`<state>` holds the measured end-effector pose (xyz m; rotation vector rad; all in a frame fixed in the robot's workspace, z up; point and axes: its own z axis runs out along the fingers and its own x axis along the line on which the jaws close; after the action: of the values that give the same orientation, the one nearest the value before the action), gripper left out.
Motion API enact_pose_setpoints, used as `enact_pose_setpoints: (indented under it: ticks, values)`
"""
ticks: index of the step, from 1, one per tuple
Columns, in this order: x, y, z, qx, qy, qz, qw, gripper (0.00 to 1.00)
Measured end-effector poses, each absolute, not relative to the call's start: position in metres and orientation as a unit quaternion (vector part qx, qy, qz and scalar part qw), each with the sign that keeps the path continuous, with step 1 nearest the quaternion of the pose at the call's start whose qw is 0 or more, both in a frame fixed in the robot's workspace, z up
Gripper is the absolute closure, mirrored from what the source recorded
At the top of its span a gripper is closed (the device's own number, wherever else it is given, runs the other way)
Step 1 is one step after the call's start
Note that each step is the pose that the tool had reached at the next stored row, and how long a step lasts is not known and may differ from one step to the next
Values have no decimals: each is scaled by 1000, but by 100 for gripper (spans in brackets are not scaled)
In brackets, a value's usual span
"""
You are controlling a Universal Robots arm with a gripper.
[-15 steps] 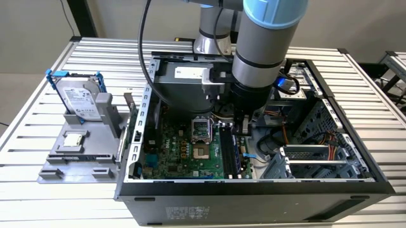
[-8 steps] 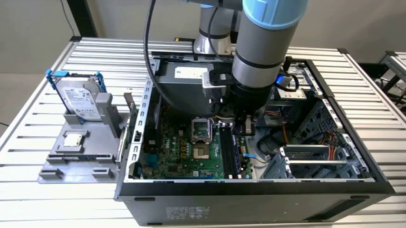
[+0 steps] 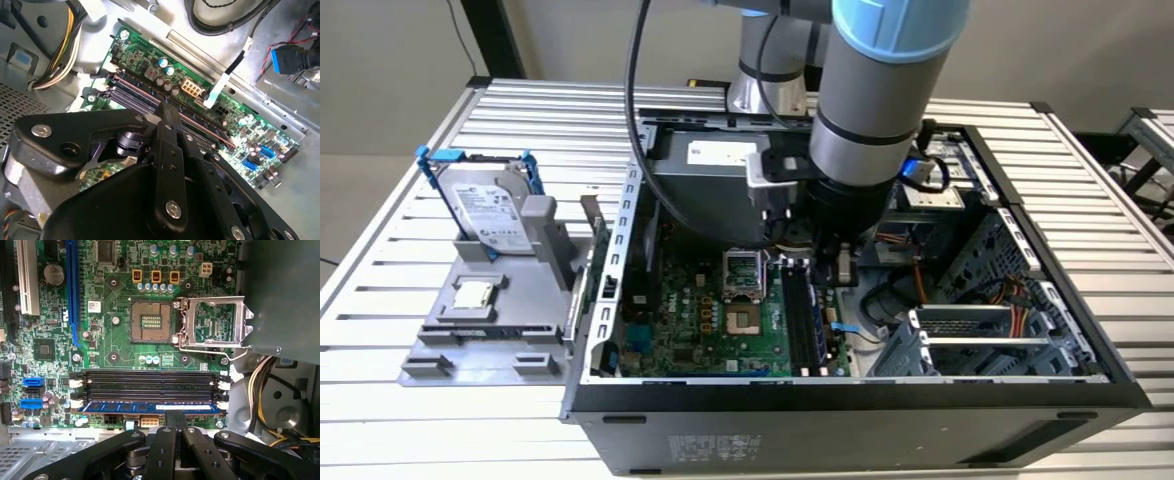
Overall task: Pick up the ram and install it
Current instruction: 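Press down the ram until it locks into place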
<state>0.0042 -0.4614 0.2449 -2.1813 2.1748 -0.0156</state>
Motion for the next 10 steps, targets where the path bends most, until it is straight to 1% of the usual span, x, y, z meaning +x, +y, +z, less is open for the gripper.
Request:
enact_pose_setpoints:
  ticks: [10]
  values:
    - [5,-483,244,-708,706,-5,31,100]
